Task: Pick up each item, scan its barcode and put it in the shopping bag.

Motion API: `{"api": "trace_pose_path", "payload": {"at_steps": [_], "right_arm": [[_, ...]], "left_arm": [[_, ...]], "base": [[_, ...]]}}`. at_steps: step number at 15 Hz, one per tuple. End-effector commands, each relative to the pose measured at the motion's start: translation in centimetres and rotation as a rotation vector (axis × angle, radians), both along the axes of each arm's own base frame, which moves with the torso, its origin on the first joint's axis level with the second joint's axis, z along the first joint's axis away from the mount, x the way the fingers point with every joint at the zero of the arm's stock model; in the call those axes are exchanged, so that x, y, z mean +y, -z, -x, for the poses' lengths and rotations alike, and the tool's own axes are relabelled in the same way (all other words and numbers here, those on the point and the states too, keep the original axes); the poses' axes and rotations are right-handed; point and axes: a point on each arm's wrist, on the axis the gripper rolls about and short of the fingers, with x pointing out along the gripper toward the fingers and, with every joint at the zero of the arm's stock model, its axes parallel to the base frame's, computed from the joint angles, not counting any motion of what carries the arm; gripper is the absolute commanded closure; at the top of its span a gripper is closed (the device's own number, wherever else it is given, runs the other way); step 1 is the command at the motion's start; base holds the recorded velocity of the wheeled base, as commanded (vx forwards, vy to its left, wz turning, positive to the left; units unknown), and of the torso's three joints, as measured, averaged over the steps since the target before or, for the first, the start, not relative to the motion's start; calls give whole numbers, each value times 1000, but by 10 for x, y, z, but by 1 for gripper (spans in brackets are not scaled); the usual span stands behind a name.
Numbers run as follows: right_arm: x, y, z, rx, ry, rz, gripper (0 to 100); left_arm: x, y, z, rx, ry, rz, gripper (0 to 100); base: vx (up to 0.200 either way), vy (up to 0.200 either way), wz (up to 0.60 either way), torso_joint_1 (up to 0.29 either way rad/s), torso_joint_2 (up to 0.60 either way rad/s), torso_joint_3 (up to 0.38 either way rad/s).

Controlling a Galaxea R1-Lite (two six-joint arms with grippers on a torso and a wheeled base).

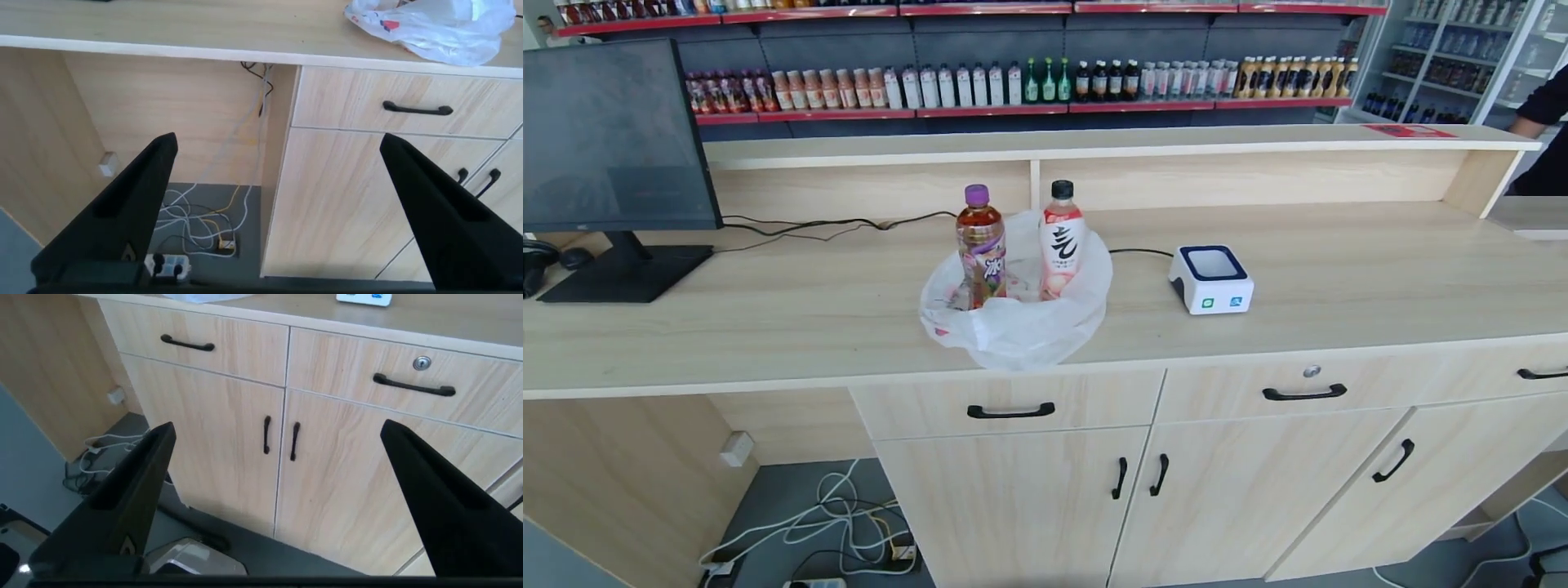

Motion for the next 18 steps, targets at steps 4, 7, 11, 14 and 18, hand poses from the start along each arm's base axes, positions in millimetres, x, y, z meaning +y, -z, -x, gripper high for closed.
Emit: {"api": "trace_pose_path", "payload": {"at_steps": [4,7,11,14,18], "right_arm": [[0,0,0,6,1,-13,0],[0,0,0,4,2,-9,0],[0,0,0,4,2,-7,0],[0,0,0,6,2,-12,0],[0,0,0,6,-1,-12,0]], "left_arm": [[0,0,0,0,0,-3,0],[0,0,0,0,0,-3,0],[0,0,0,-1,0,-2,0],[0,0,0,-1,0,-2,0],[0,0,0,-1,0,-2,0]], "base": [[0,-200,0,8,2,2],[0,-200,600,-1,1,4],[0,-200,0,3,0,4],[0,-200,0,2,4,1],[0,0,0,0,0,0]]}}
